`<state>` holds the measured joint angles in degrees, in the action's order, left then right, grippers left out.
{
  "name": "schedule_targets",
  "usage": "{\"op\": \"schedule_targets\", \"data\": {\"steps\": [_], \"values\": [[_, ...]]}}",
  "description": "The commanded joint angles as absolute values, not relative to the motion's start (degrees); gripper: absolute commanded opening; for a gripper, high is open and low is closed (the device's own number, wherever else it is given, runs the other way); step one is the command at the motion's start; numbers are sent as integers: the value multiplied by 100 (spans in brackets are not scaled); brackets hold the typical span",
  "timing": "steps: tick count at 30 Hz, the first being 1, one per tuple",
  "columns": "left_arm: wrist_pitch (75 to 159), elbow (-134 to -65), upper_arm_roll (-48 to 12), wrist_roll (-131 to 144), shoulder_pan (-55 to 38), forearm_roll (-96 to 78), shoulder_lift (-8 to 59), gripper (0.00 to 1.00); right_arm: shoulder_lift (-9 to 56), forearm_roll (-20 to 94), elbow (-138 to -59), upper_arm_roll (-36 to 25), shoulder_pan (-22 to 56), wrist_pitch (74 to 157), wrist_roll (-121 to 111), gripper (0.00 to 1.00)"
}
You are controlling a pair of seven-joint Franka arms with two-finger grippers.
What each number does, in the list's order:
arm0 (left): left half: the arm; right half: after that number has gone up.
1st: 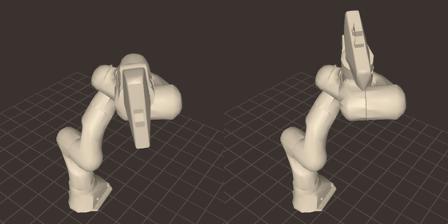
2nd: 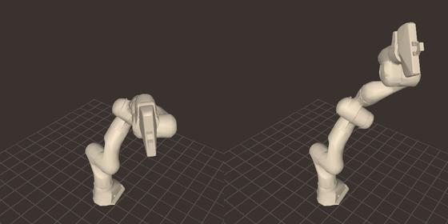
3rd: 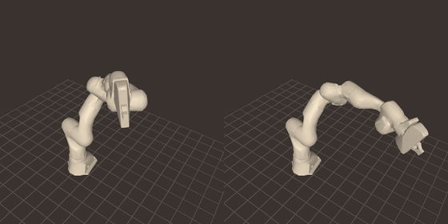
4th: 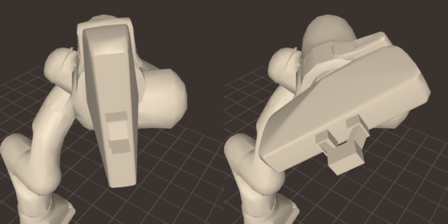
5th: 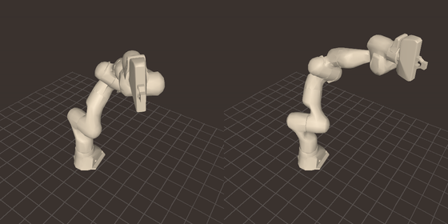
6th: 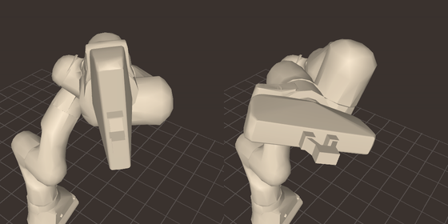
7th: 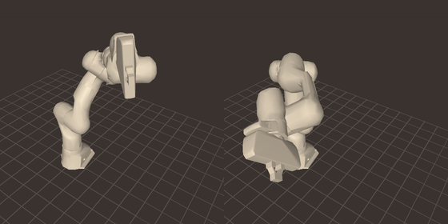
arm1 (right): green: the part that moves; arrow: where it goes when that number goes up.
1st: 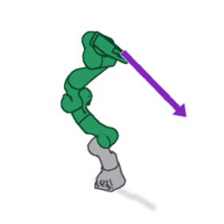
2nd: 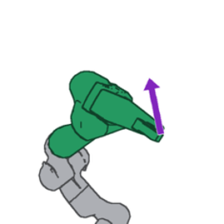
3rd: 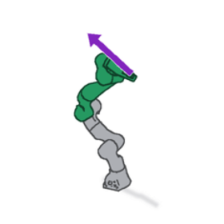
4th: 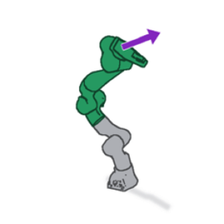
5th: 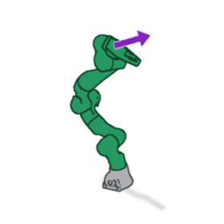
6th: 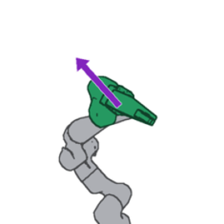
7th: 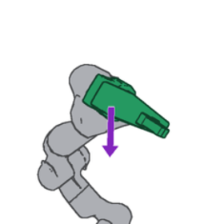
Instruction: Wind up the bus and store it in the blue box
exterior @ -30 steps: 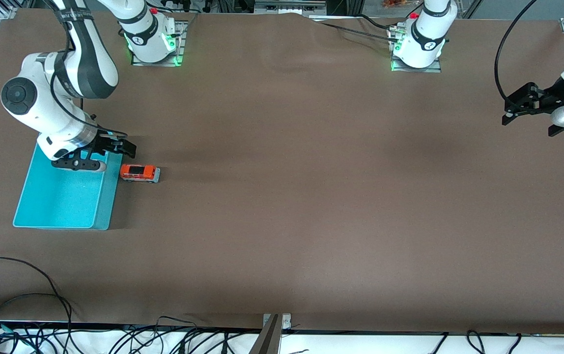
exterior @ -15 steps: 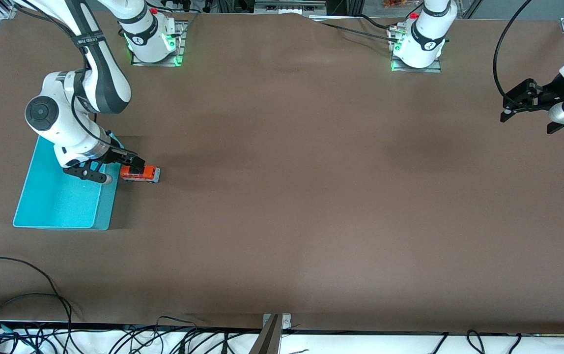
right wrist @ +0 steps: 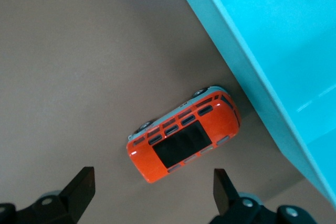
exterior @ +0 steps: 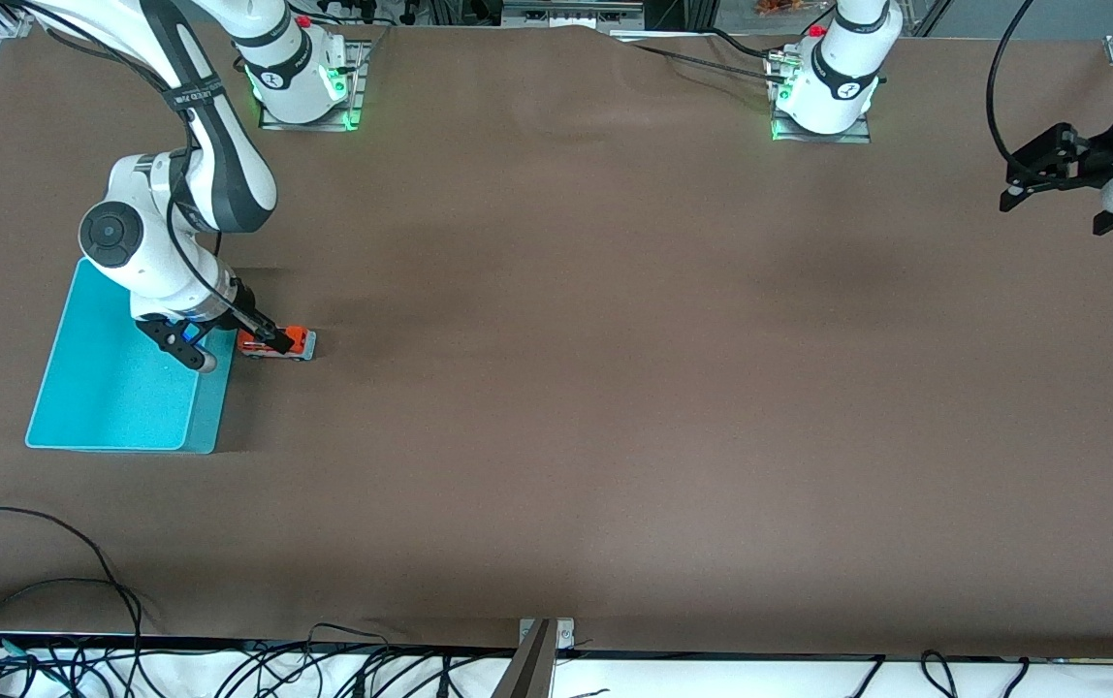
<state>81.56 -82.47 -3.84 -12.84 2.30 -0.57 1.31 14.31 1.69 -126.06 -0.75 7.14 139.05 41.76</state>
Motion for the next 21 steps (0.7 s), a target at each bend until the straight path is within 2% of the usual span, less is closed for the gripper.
{"op": "schedule_targets", "data": {"steps": [1,21], "values": [[7989,-8051,-369,-1230,255,70,193,100,1494,167,-12647,-62,721,14115,4815,100],[8490,-7998,-334,-1283,290,79,668,100,1582,220,-12876,-176,624,14203,6521,100]]}}
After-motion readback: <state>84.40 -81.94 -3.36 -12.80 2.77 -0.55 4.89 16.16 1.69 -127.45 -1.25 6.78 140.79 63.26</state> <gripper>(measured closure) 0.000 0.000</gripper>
